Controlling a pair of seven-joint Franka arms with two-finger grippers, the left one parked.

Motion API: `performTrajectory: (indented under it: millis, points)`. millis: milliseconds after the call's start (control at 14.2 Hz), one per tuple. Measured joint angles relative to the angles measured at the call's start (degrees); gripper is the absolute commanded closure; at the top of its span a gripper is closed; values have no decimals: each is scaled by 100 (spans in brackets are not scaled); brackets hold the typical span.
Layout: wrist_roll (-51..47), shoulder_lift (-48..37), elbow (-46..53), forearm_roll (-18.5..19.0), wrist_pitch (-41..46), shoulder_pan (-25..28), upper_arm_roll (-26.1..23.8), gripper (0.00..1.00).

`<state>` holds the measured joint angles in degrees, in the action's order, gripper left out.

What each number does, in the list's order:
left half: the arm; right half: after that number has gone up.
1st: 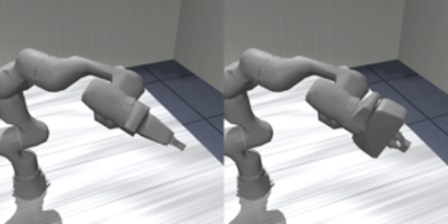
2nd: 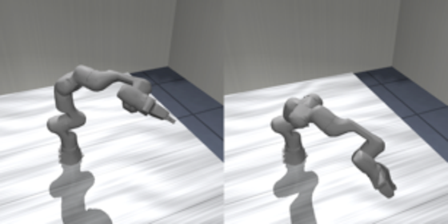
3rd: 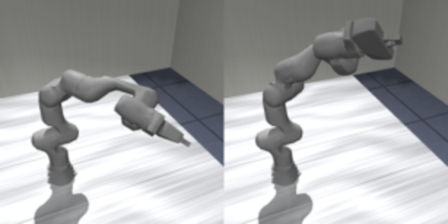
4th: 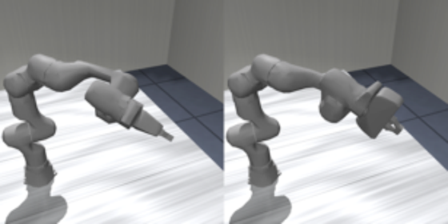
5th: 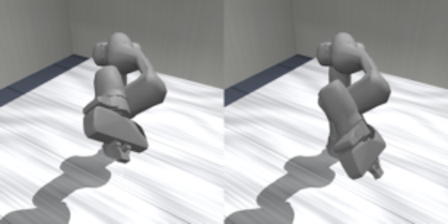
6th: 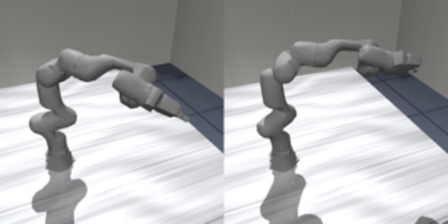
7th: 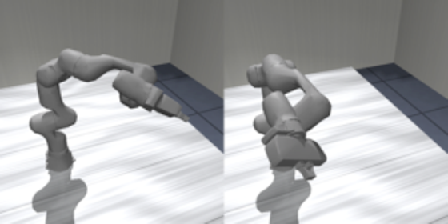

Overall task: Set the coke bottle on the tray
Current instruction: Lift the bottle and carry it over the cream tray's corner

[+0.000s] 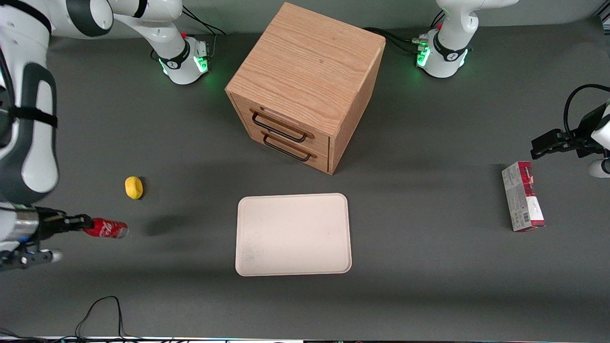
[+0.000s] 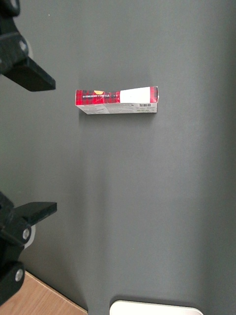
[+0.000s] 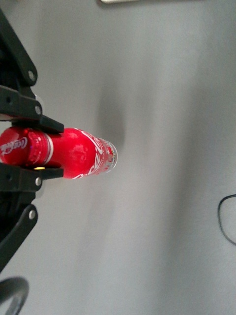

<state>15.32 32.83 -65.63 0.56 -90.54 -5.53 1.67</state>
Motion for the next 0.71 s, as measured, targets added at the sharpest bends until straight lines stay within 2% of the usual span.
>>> performTrajectory:
  millis: [424,706]
  points:
    - [0,-2211,-2040,170,149,-1,38,100]
    - [-183,-2464,-2421,173,4,68,11,100]
